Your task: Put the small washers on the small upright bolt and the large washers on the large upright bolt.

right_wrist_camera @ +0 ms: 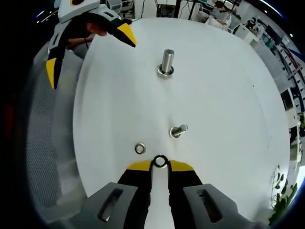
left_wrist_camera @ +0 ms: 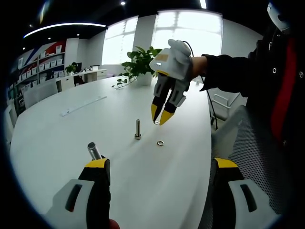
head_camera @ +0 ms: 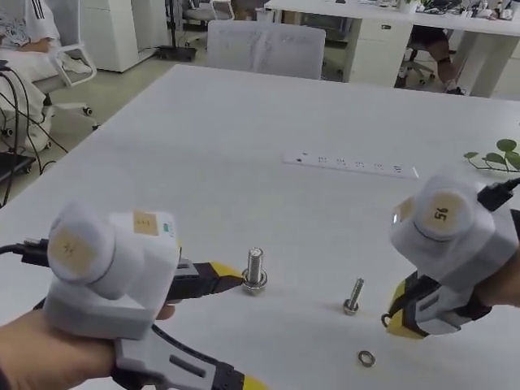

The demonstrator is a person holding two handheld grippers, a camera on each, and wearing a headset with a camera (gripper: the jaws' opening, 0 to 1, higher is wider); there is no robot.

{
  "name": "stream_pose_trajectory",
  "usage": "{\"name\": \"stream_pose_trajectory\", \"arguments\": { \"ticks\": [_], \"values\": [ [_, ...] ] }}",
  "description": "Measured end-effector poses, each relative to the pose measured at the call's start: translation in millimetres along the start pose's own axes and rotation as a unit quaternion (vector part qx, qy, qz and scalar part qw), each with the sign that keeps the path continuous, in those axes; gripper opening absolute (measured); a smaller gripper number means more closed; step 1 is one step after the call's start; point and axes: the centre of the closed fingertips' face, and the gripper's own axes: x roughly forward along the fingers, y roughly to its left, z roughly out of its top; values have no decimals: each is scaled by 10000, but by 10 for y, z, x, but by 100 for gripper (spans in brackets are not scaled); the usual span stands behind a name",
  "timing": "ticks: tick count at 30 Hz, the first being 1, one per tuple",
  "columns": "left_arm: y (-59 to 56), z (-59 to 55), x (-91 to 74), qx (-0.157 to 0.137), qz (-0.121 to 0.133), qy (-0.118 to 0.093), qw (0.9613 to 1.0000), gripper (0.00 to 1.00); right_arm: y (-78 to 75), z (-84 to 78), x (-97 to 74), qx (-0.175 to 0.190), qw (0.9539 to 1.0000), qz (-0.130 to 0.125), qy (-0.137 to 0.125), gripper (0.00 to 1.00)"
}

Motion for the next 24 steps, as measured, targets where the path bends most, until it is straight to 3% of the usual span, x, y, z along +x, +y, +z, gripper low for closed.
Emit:
{"name": "stream_pose_trajectory", "arguments": {
  "ticks": [10,24],
  "values": [
    [2,10,10,1,-6,14,10000,88,-155,-5,-200,-131,9997,-191,58,13],
    [7,16,2,3,0,20,10000,88,-275,268,-345,-441,9984,-336,-63,13]
  ]
}}
